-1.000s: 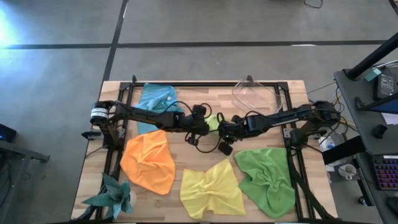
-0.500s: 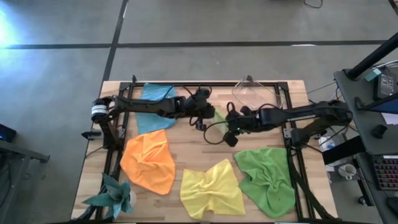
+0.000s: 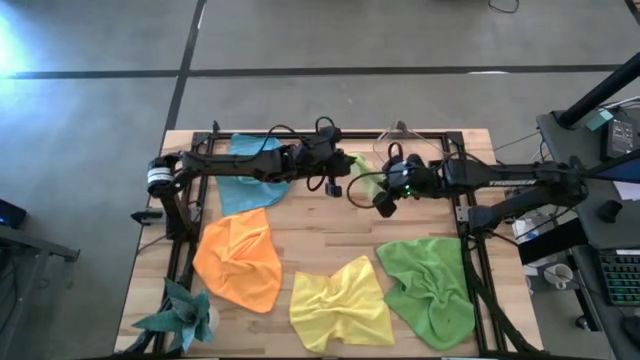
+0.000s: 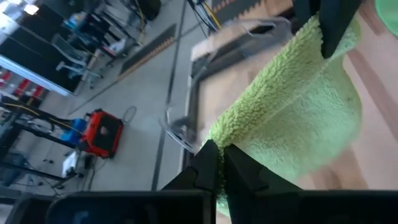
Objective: Fold microfiber towels
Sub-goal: Put the light green microfiber cloth into the transparent bin
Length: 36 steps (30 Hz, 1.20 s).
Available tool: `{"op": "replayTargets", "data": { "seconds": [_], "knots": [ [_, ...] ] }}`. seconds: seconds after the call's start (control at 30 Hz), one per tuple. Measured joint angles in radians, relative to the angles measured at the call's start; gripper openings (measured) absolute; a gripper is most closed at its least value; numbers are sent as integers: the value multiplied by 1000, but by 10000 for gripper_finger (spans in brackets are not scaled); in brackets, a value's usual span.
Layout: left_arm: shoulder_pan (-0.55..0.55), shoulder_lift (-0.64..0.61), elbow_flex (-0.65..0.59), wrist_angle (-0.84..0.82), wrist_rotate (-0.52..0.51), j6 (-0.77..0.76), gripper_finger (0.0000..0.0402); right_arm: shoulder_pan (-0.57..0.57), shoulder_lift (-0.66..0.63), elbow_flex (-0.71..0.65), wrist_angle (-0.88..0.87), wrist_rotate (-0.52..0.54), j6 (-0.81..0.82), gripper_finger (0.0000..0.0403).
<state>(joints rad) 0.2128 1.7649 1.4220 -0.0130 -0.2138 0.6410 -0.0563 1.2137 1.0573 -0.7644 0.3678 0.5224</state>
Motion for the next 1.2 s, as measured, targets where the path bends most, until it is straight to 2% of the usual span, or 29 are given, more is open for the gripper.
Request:
{"op": "replayTargets", "data": {
  "seconds": [0.57,0.93,1.2],
  "knots": [
    [50,1,19,82,55,1,0,-73,-23,6,-6,4,-26,9],
    [72,1,21,182,48,1,0,-132,-22,122,-59,23,-110,9],
    [103,1,48,216,69,1,0,-234,-21,158,-63,37,-191,9]
  ]
}}
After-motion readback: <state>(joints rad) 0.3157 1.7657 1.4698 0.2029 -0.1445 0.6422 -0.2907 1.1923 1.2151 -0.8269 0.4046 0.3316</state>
